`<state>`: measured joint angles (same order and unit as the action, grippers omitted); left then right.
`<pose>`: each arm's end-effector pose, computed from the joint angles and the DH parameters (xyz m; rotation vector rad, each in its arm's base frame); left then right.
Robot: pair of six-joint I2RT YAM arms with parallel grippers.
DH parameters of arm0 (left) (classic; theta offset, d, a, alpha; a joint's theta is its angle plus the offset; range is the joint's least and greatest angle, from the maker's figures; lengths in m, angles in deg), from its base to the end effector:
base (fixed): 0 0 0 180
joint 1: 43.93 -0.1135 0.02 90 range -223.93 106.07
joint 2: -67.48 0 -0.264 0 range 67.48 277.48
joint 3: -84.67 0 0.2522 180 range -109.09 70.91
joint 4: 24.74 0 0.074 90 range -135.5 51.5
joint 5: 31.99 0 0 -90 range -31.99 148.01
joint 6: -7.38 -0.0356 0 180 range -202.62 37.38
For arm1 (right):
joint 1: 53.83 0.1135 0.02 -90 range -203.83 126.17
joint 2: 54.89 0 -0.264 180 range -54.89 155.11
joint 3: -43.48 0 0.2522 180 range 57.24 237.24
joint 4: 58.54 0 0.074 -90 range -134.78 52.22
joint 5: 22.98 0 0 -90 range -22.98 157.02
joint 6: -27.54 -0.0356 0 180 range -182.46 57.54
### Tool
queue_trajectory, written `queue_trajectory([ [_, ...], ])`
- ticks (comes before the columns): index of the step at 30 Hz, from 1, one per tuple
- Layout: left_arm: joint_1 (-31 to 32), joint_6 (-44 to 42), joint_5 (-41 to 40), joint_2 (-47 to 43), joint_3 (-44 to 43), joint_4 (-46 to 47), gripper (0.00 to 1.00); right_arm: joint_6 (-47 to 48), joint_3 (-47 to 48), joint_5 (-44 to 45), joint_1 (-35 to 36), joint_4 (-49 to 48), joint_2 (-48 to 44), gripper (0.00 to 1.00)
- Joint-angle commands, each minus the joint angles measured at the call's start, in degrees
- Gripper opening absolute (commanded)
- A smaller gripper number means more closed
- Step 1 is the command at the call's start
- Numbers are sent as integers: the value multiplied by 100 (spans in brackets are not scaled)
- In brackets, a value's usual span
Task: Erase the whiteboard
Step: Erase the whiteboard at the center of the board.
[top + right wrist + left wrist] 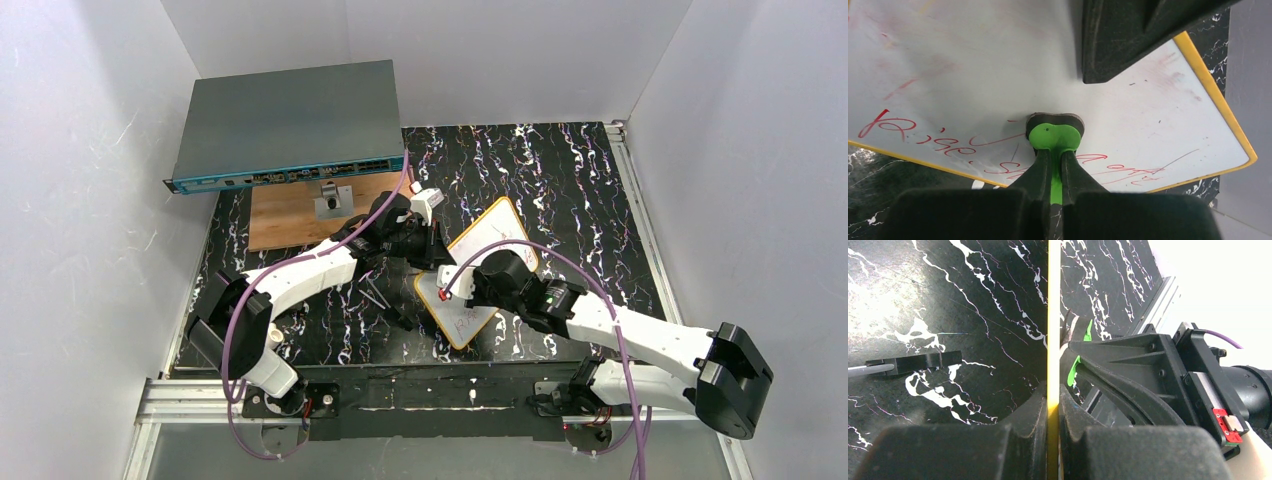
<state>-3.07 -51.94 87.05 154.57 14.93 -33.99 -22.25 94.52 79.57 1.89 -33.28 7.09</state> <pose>0.2468 -0.2364 0.2549 0.5456 2.1596 -1.2562 0.1367 0.1868 0.2345 -1.5400 1.5523 -0.0884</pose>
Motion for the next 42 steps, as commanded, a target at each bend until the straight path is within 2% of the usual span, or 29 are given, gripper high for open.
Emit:
queue_trajectory([
  [1, 210, 132, 960, -342, -105, -47, 0, -56, 49, 485, -123, -560, 60, 1],
  [7, 211, 123, 962, -342, -109, -60, 0, 414, -37, -889, 180, 478, -28, 1],
  [10, 209, 91, 963, -341, -156, -113, 0, 602, -57, -1202, 445, 755, 99, 1],
  [16, 206, 61, 970, -354, -178, -140, 0, 666, -44, -1095, 651, 781, 295, 1],
  [18, 207, 55, 972, -358, -163, -138, 0, 573, -65, -762, 620, 559, 277, 1],
  [22, 207, -3, 960, -420, -155, -197, 0, 87, 186, -506, 37, 274, 53, 1],
  [26, 219, -106, 884, -451, -224, -364, 0, 22, 146, -750, -442, 382, -273, 1],
  [29, 260, -187, 797, -415, -343, -416, 0, 190, 97, -1410, -466, 711, -322, 1],
  [31, 296, -202, 707, -394, -400, -577, 0, 328, 110, -1946, -386, 1056, -266, 1],
  [35, 392, -202, 326, -444, -444, -625, 0, 648, -17, -2141, 43, 1246, -71, 1],
  [37, 456, -175, 44, -541, -406, -629, 0, 642, -10, -2066, 80, 1215, -27, 1],
  [39, 524, -149, -277, -689, -308, -601, 0, 474, -37, -1627, 32, 899, -59, 1],
  [42, 586, -37, -581, -892, -92, -487, 0, -128, 157, -1336, -486, 471, -145, 1],
])
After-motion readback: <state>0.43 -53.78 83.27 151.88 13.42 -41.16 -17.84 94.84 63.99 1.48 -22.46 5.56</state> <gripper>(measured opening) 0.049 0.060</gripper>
